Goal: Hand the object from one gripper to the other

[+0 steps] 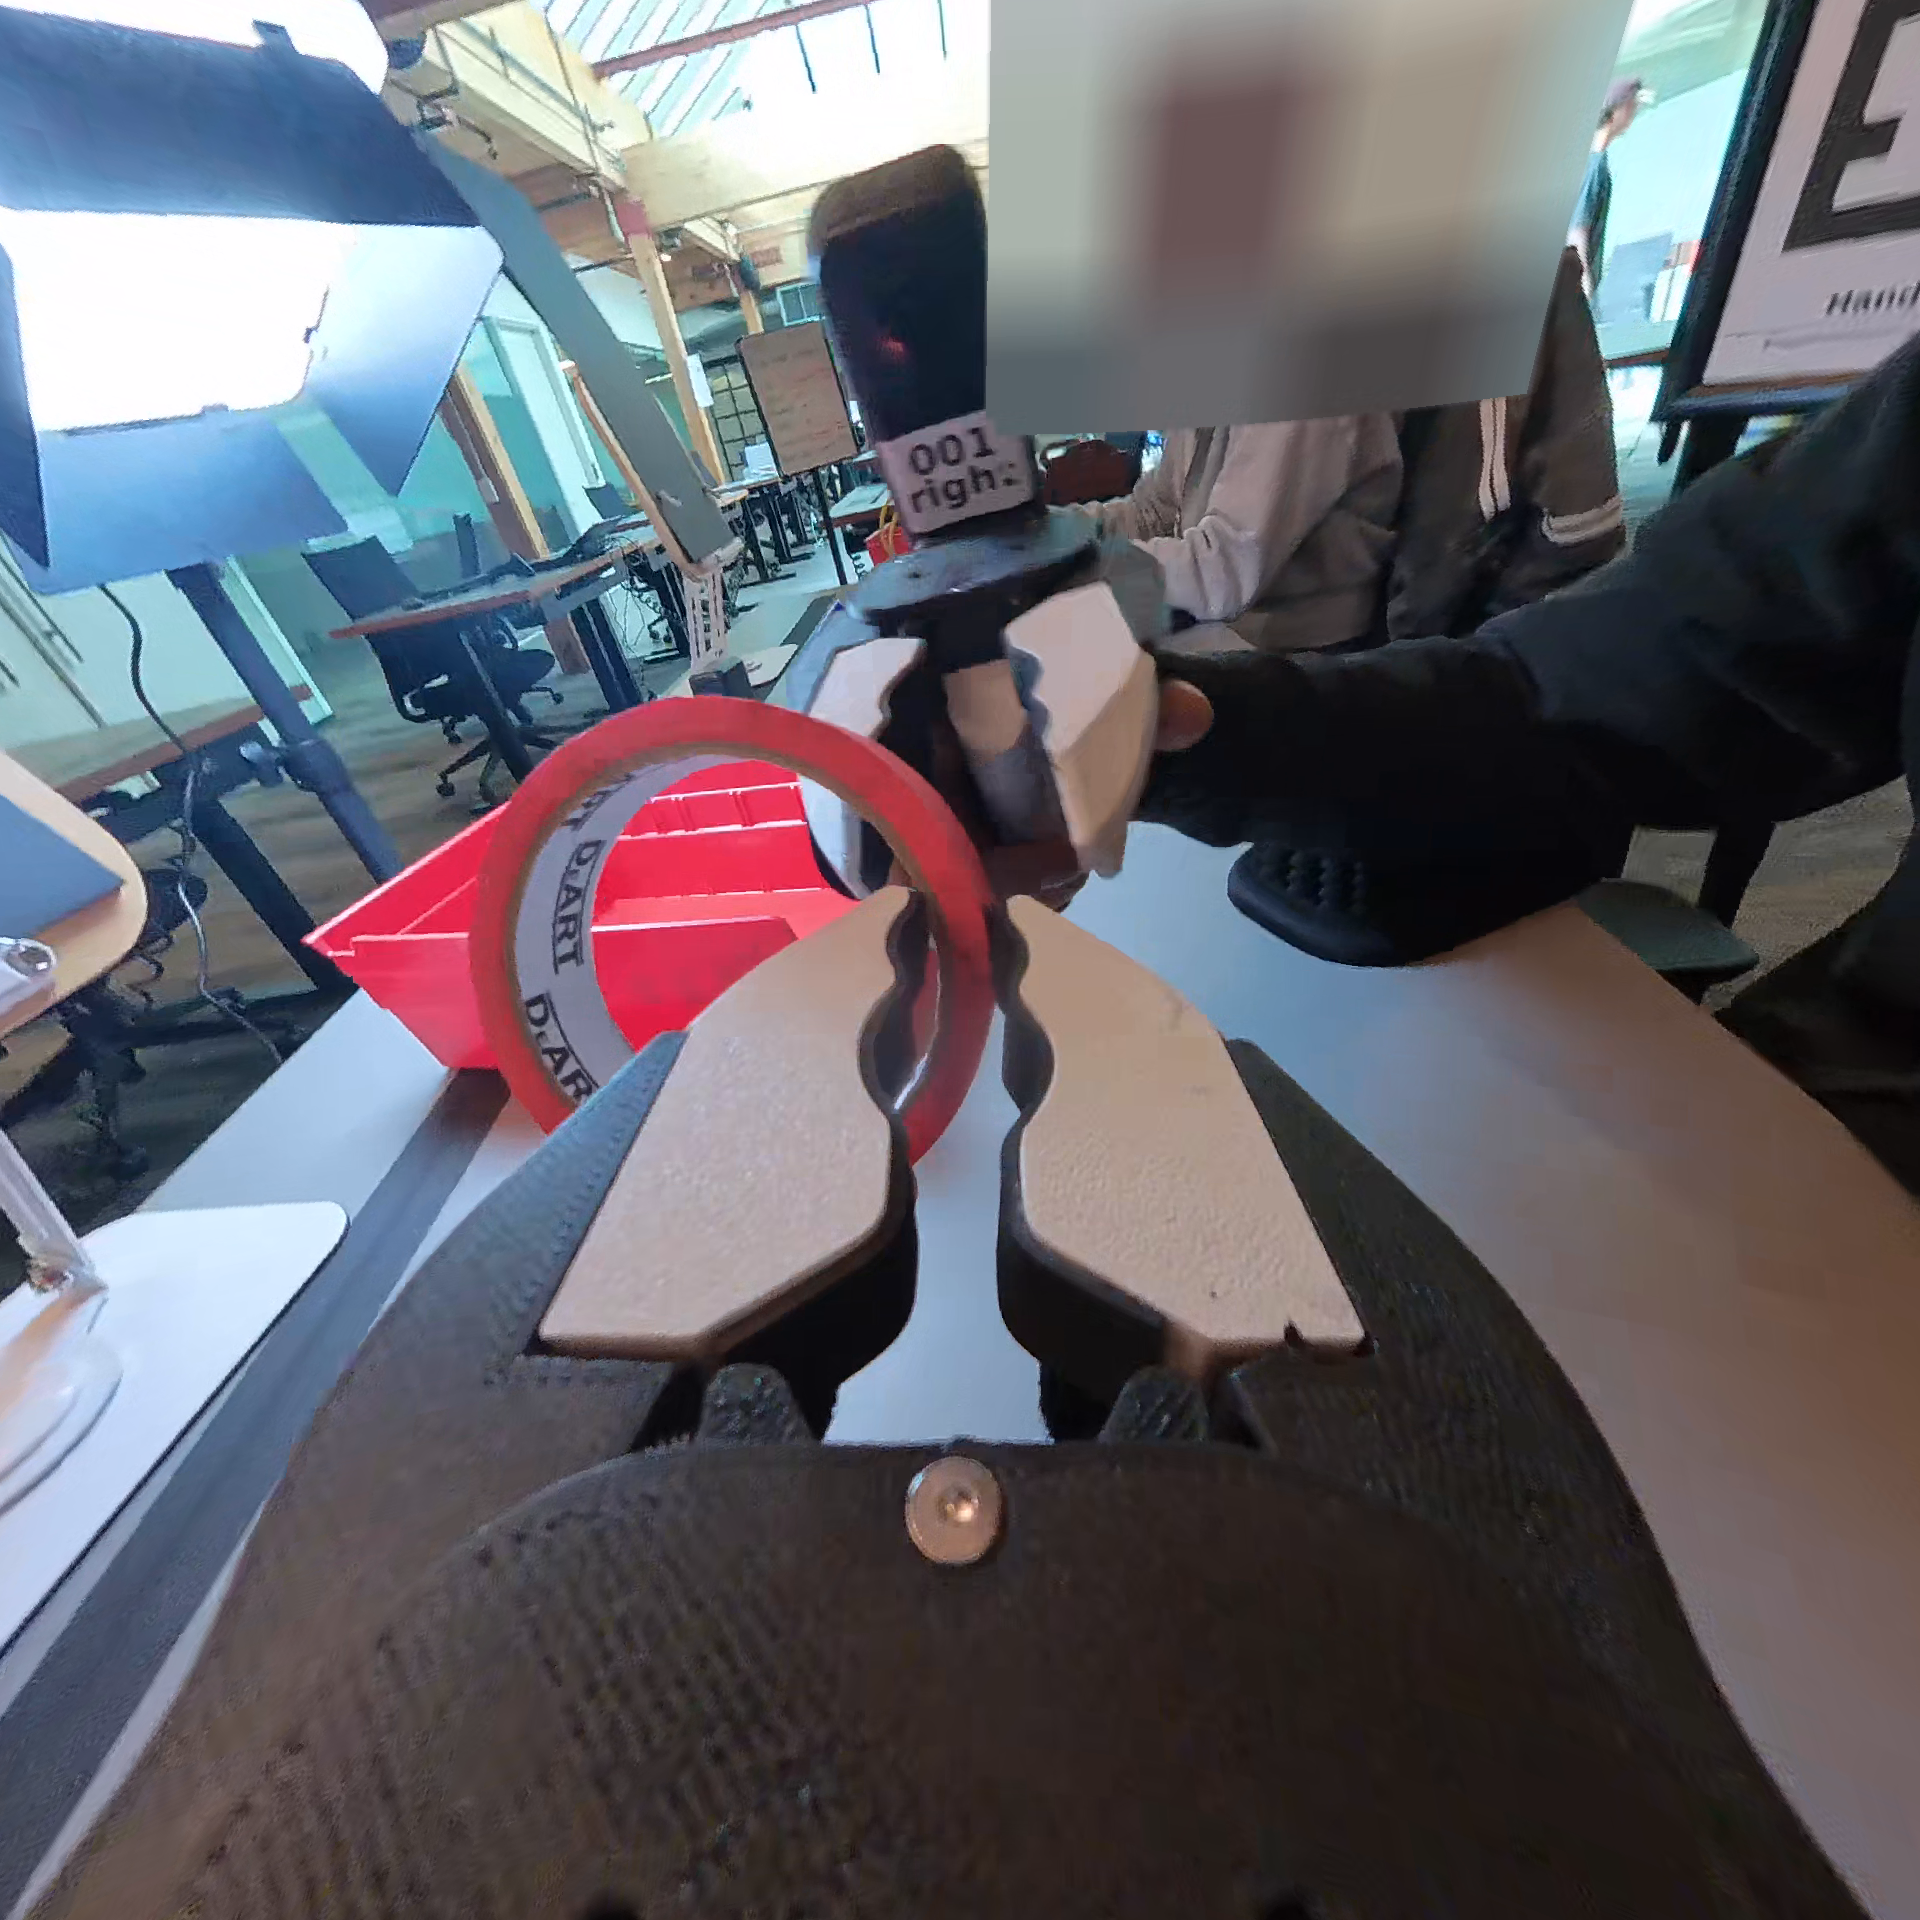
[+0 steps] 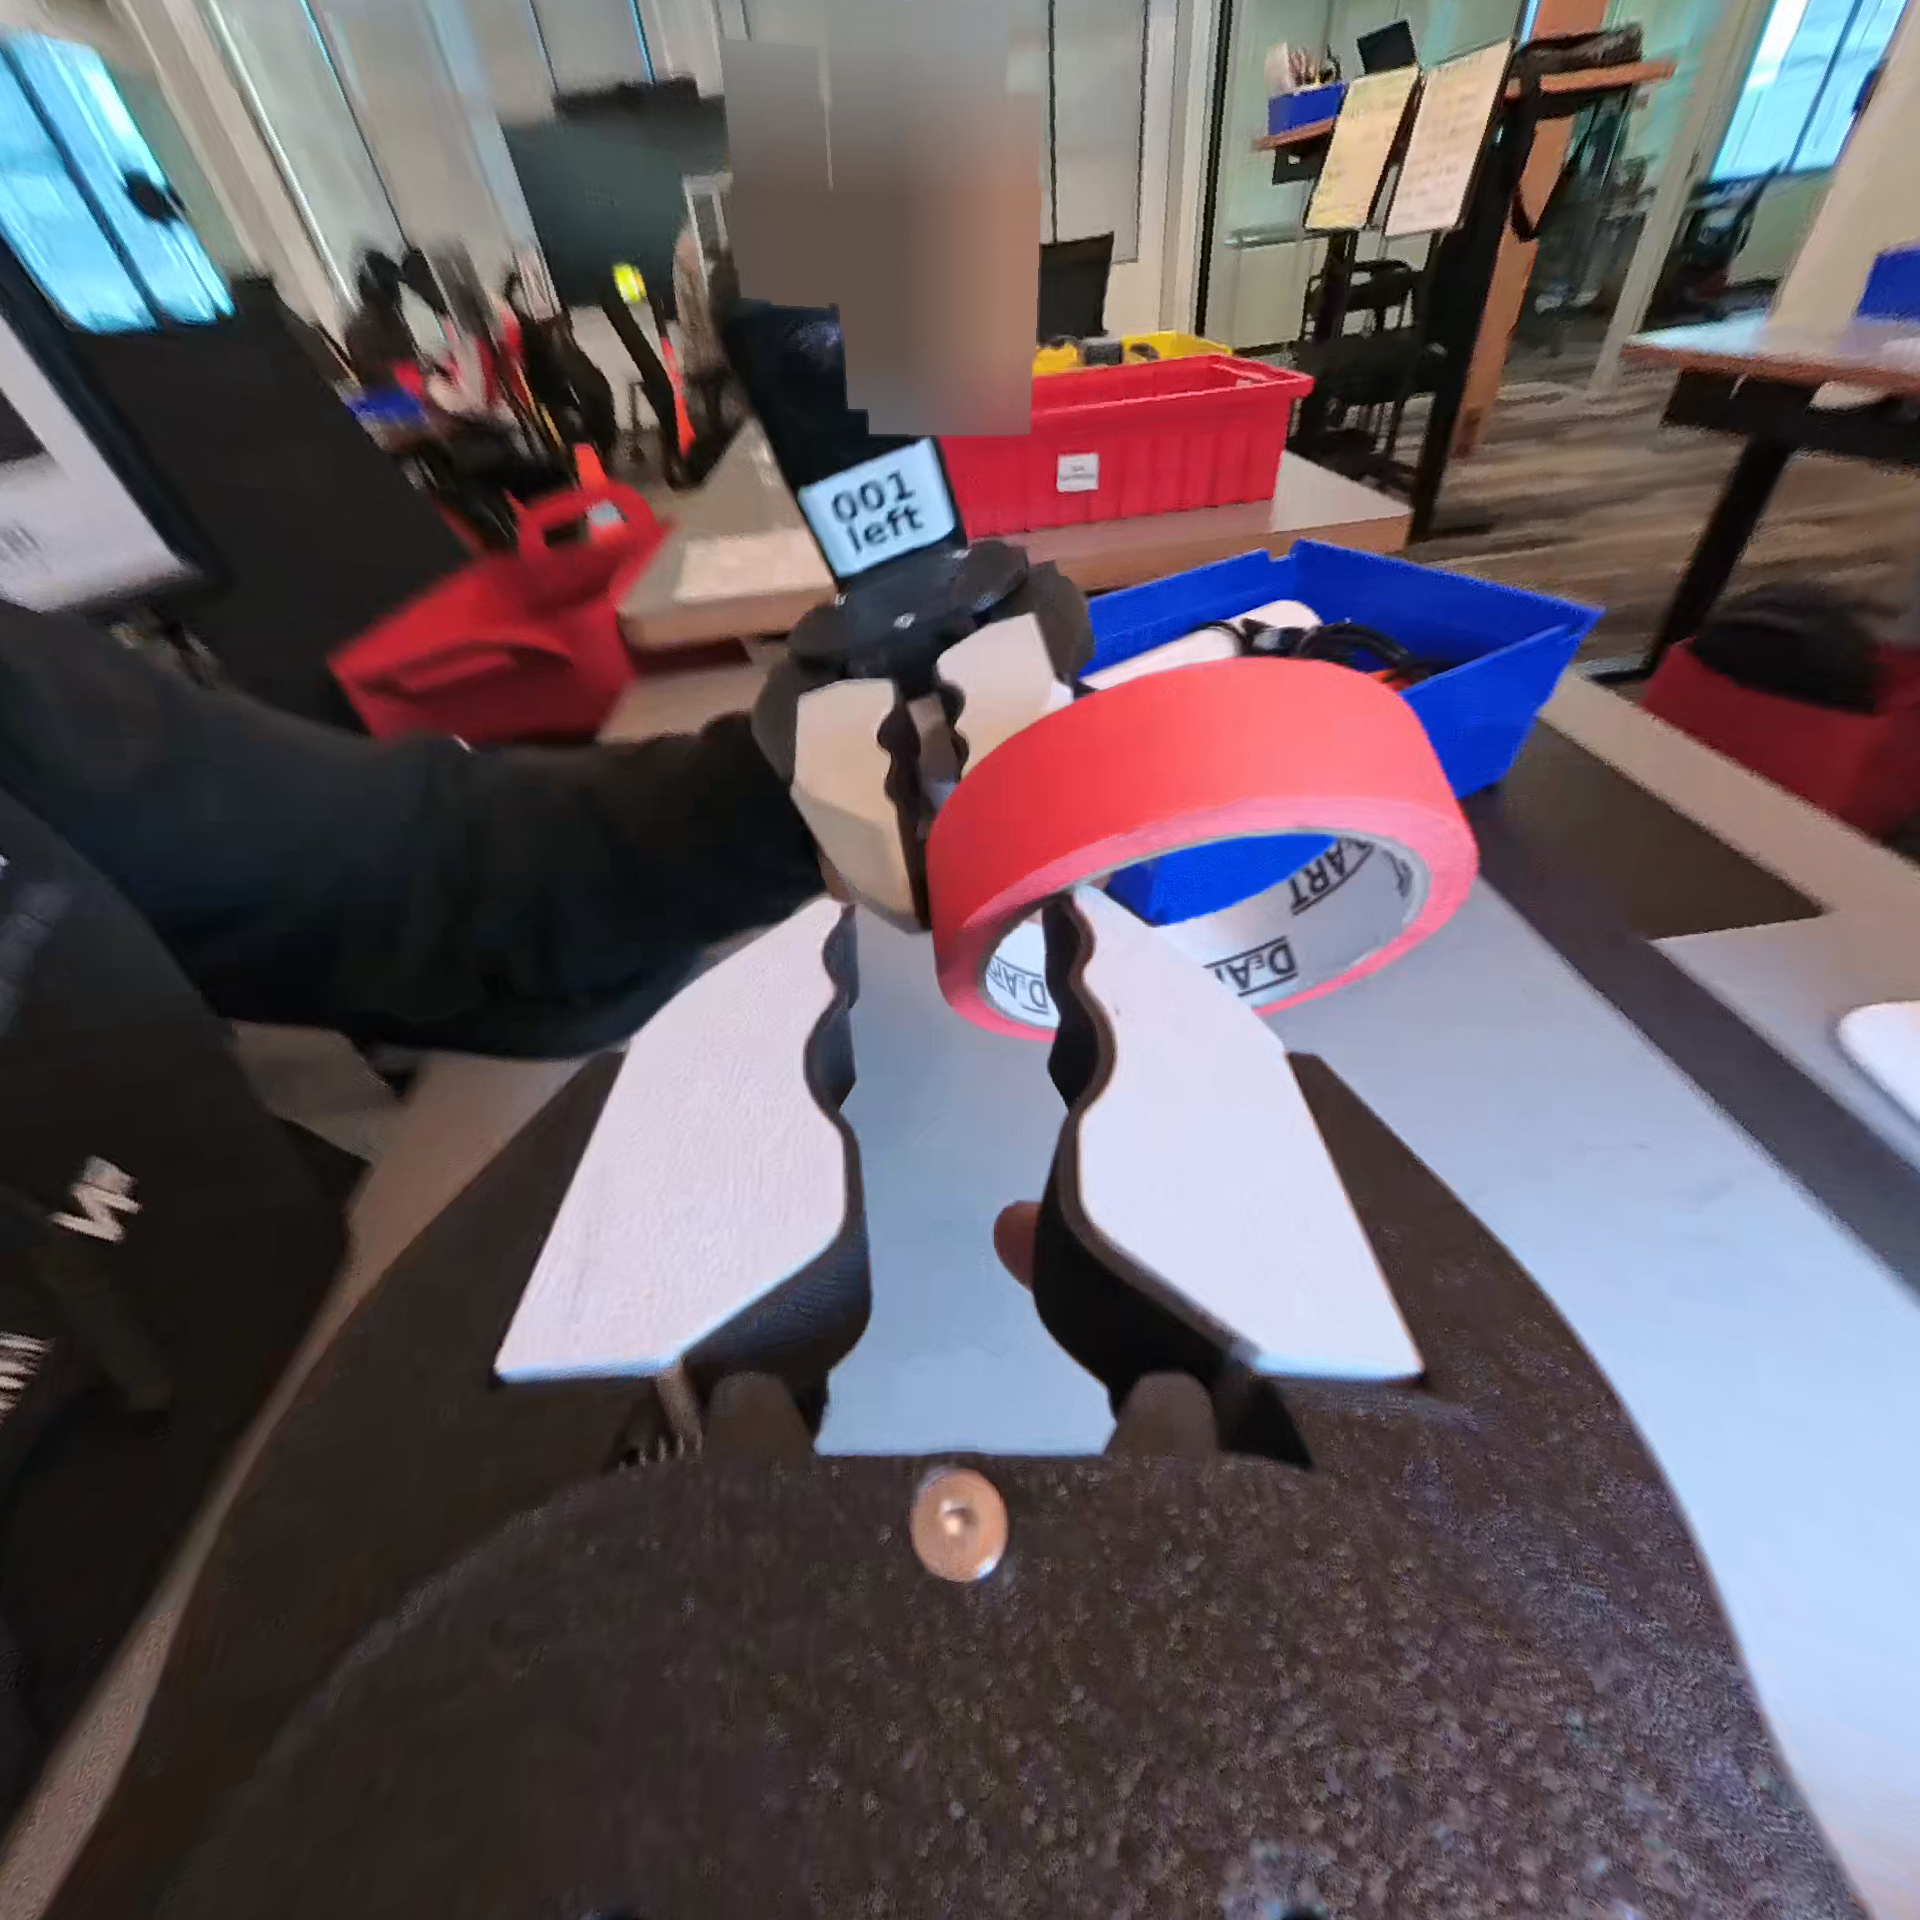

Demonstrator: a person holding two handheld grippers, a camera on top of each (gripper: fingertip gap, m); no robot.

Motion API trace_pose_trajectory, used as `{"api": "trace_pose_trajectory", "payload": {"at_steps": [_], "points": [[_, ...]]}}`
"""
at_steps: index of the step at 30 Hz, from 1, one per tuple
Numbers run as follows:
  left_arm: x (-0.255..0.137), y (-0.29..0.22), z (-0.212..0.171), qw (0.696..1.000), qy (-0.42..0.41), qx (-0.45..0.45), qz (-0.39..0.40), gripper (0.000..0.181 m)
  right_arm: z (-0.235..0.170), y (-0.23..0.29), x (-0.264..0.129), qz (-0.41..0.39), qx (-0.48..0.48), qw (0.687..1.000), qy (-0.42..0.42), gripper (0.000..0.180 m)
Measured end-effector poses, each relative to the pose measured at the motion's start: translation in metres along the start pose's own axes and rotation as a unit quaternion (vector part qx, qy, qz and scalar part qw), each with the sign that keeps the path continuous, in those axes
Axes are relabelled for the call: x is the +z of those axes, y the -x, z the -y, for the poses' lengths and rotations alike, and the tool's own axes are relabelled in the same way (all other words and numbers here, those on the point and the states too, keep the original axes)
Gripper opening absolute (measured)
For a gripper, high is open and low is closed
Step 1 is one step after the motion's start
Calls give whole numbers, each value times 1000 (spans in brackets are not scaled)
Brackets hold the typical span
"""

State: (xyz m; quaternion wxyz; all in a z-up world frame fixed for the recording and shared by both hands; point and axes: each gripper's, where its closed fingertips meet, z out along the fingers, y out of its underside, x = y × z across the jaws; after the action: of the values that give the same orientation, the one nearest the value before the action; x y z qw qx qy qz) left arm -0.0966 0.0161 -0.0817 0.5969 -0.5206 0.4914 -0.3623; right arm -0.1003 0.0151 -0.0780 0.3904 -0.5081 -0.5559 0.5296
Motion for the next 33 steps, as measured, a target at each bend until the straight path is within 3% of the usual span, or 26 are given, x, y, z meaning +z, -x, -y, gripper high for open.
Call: {"api": "trace_pose_trajectory", "payload": {"at_steps": [2, 6, 9, 12, 15, 21, 27, 33], "points": [[1, -1, -1, 999, 10, 32, 9, 12, 5, 2, 1, 25, 56, 998, -24, 33], [0, 1, -4, 998, 33, 55, 21, 11, 11, -4, 0, 50, 152, 985, -64, 11], [0, 2, -7, 997, 44, 55, 26, 12, 10, -3, 1, 61, 150, 984, -78, 10], [-1, 3, -8, 999, 42, 17, 18, 15, 6, -4, 1, 36, 85, 994, -56, 9], [-10, 11, 2, 997, -7, -74, 5, 24, -16, -16, 4, -54, -51, 996, 39, 9], [-17, 28, 3, 963, -48, -263, -20, 40, -46, -32, 13, -156, -242, 944, 163, 10], [-18, 32, -13, 946, -36, -320, -33, 34, -64, -45, 15, -200, -374, 878, 220, 10], [-21, 30, -16, 942, -35, -330, -50, 28, -70, -46, 16, -199, -401, 864, 229, 10]]}}
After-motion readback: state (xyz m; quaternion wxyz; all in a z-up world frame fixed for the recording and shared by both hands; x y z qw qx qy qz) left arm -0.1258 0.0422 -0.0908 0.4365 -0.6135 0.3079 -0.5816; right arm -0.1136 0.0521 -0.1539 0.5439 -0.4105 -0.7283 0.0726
